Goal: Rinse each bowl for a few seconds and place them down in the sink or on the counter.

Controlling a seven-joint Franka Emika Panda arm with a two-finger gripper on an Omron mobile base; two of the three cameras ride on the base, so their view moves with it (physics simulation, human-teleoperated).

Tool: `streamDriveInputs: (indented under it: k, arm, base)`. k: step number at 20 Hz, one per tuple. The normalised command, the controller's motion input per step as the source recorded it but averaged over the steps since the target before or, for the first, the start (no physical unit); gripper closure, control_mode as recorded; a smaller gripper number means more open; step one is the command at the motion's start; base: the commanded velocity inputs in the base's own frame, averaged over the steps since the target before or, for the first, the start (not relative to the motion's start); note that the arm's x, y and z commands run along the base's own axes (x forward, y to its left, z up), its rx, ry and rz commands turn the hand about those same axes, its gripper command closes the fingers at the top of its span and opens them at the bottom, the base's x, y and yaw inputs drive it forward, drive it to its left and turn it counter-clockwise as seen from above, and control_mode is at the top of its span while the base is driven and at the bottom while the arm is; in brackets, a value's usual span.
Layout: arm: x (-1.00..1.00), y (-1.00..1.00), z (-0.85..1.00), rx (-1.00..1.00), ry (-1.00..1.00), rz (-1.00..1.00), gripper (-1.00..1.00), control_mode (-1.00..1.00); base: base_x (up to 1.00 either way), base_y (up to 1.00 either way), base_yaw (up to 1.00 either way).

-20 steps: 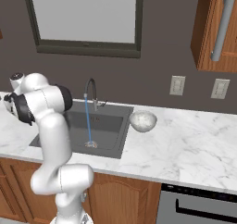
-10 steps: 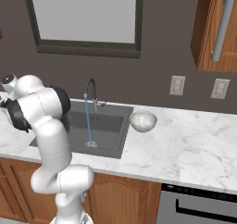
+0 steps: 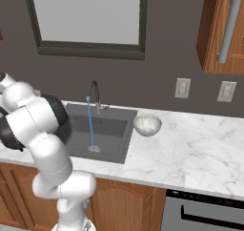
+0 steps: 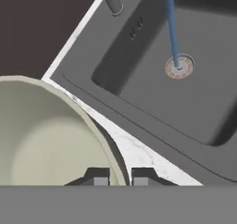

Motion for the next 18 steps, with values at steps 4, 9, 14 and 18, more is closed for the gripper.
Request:
streamDriveInputs:
  k: [4,9,14,18]
  arm:
    - [-0.33,-0.38,0.24,0.02,0.01,-0.26,1.00,-1.00]
    - [-0.34,-0.36,0.21,0.01,0.00,-0.24,1.00,-1.00]
    - [-0.30,-0.22,0.13,0.00,0.00,-0.24,1.00,-1.00]
    - [-0.25,-0.13,0.00,0.00,0.00,-0.21,1.00,-1.00]
  base:
    - [0.00,0.00,0.00]
    - [0.00,0.00,0.00]
    - [0.00,0.00,0.00]
    - [0.00,0.00,0.00]
